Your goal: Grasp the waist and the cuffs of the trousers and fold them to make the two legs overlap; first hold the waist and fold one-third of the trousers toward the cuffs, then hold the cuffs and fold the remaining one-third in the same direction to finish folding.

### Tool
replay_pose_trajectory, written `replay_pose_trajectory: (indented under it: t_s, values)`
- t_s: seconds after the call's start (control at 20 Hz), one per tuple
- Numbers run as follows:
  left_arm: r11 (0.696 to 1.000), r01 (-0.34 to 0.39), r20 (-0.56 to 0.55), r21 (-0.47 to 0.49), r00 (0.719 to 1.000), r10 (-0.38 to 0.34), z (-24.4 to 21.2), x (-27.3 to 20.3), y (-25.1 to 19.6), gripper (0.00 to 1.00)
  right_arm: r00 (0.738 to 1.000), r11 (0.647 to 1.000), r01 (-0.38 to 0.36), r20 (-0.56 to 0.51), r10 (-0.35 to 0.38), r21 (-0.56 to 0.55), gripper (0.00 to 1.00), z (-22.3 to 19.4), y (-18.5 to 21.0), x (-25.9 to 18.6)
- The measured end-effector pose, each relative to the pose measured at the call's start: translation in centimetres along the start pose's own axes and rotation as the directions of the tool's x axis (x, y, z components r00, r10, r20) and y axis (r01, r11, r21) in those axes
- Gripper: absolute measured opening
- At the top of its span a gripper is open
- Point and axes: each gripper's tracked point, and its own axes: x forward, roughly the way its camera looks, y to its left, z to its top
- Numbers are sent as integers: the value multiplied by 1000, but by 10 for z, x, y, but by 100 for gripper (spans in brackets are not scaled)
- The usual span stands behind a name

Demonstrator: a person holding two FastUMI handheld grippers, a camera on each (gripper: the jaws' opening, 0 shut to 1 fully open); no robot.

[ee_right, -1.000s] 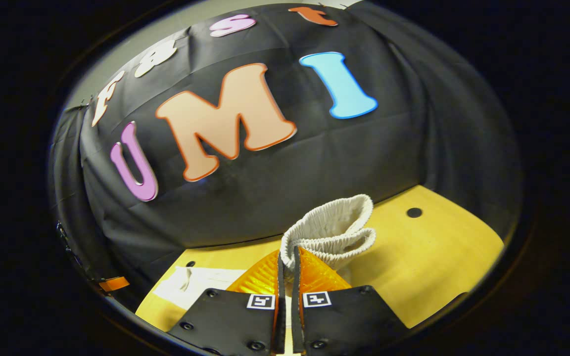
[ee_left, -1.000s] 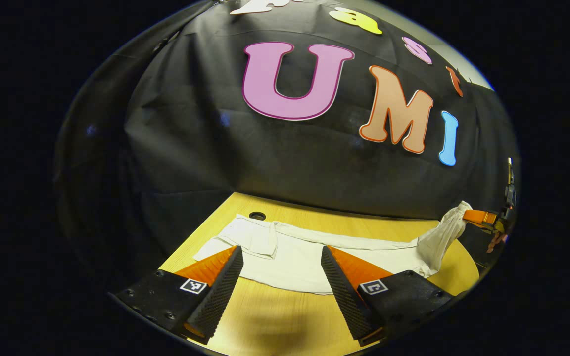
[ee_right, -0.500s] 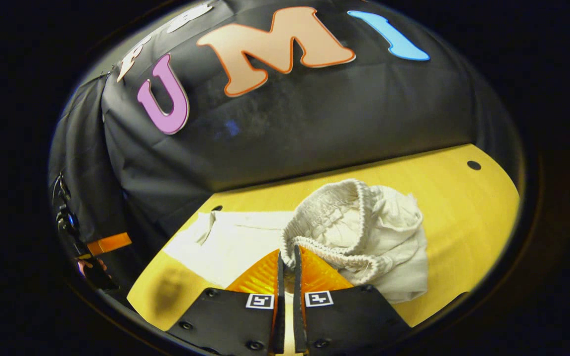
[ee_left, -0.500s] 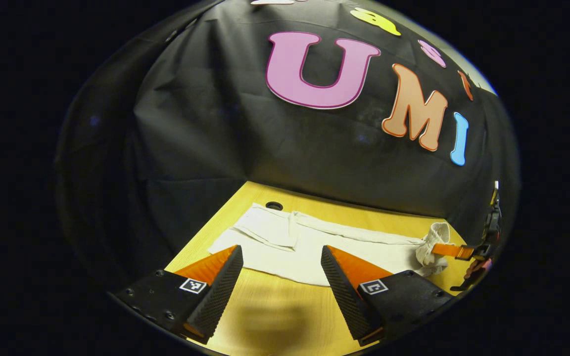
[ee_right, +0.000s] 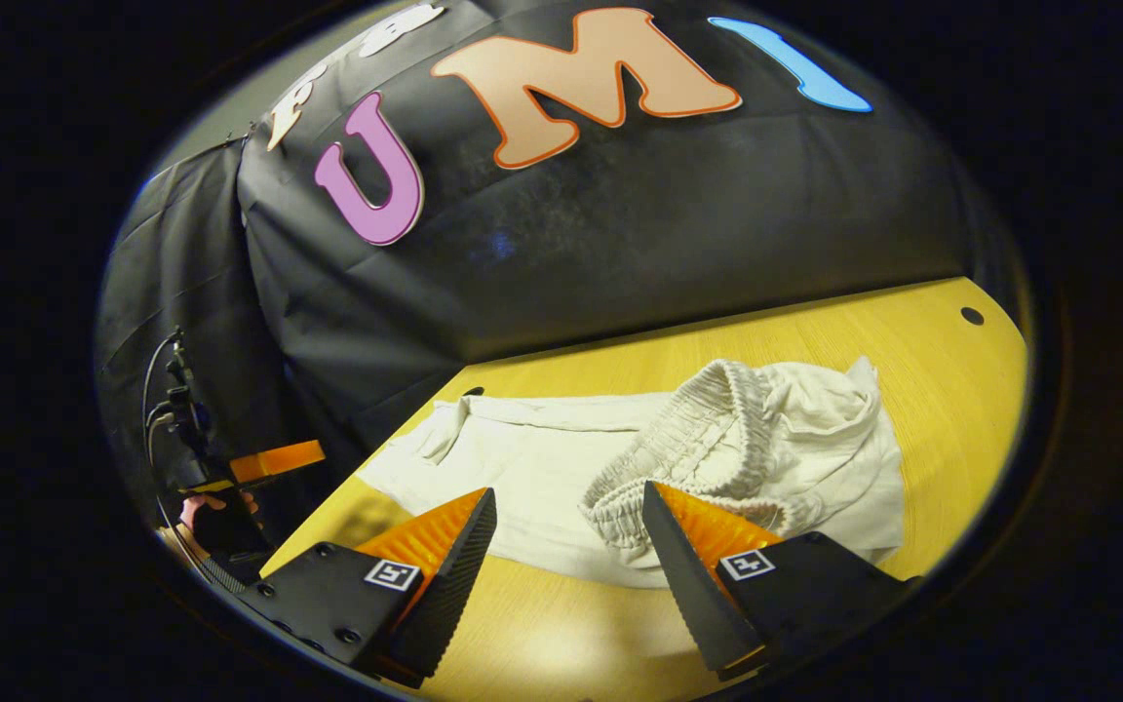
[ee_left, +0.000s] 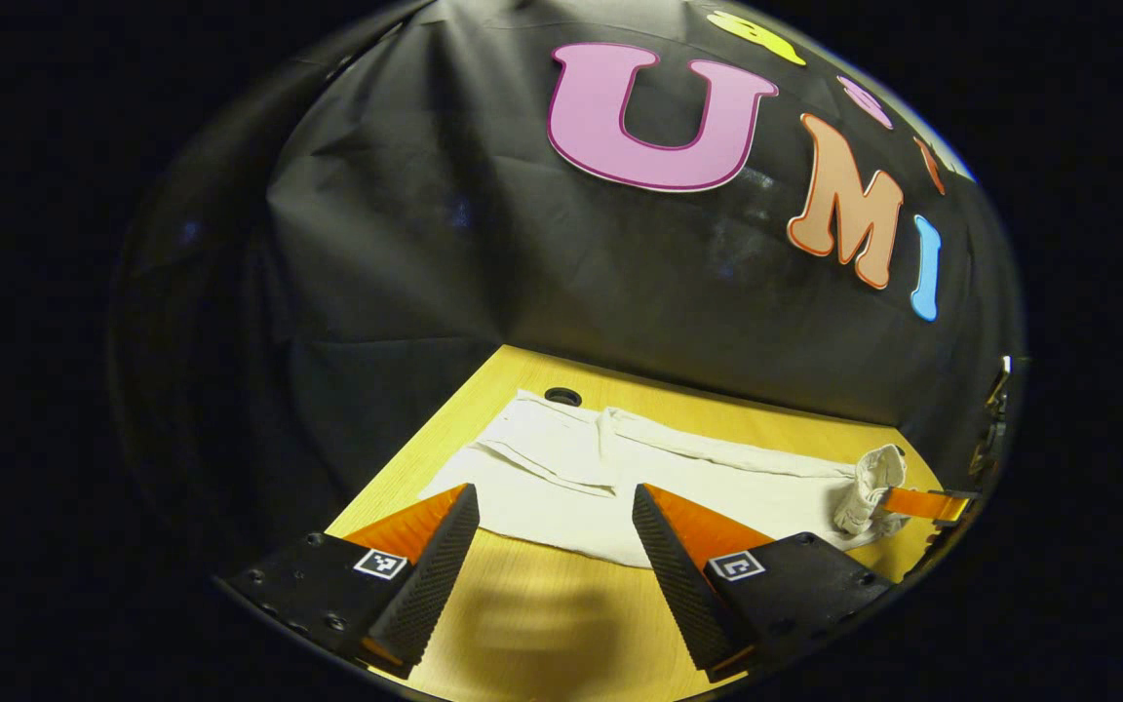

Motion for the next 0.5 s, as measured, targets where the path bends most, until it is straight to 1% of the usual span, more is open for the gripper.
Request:
replay_pose_trajectory:
  t_s: [0.05,0.2,0.3,0.5]
  values:
    - [1000,-2,-2,2,1000,2,-2,5,2,95,1000,1000,-4,-5,4,-7,95,2,2,-5]
    - [1000,-20,-1,17,1000,20,-4,17,13,95,1000,998,12,22,-10,-61,96,13,4,-21]
    - [999,-39,-4,33,999,39,-8,25,23,96,998,994,48,46,-43,-94,96,23,-2,-31]
    - [995,-82,-35,62,996,84,-20,46,47,95,987,980,146,91,-134,-138,96,42,-26,-58]
